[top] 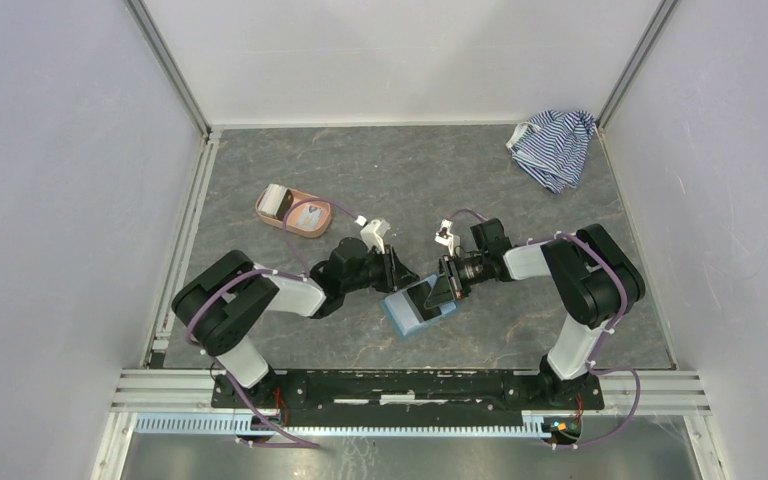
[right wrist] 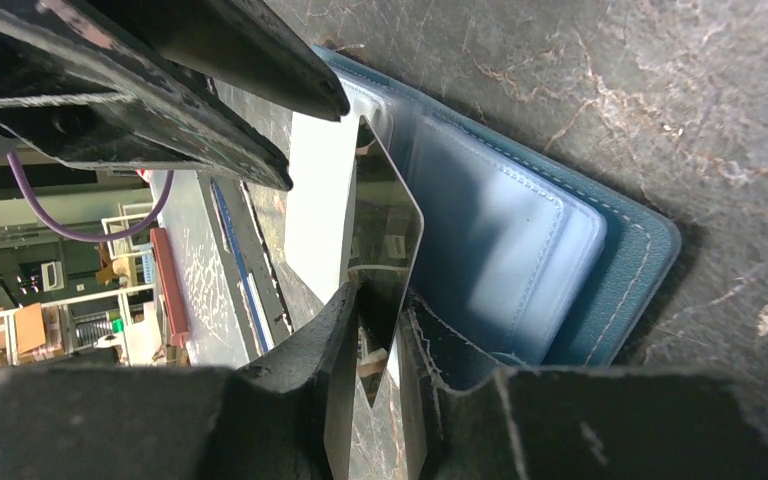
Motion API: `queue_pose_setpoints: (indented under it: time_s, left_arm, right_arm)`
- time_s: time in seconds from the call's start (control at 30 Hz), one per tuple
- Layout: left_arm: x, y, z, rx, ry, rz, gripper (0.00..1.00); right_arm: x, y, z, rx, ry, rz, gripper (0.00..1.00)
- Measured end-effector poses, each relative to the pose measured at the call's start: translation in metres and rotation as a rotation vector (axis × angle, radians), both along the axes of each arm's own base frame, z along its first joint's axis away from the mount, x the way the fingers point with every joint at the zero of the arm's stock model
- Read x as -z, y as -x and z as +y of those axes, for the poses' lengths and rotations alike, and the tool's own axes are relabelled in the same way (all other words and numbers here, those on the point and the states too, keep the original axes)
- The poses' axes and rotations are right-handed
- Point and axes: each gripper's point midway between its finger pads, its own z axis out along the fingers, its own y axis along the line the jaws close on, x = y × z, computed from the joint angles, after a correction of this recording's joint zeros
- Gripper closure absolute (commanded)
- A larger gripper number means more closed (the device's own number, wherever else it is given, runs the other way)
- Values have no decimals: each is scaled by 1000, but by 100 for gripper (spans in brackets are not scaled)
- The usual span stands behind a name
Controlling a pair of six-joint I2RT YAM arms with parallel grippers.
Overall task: Put the credit cards into the card holder
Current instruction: Insert the credit card into the card holder.
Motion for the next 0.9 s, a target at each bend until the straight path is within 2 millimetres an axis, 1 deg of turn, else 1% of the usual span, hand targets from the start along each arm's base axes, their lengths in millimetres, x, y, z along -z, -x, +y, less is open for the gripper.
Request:
queue_pose_setpoints:
  time_s: [0.13,0.33,0.57,0.9]
  left_arm:
    - [4,6,-2,30,1,19,69]
    - [5,12,-4,63,20,20,70]
    - [20,19,-2,85,6,52,71]
    - [23,20,-3,91,16,45,71]
  right_arm:
    - [0,0,0,0,2,-3,75]
    - [0,-1,0,0,3,-1,75]
    - [0,0,0,-1,4,0,74]
    - [0,-1,0,-2,5,-1,70]
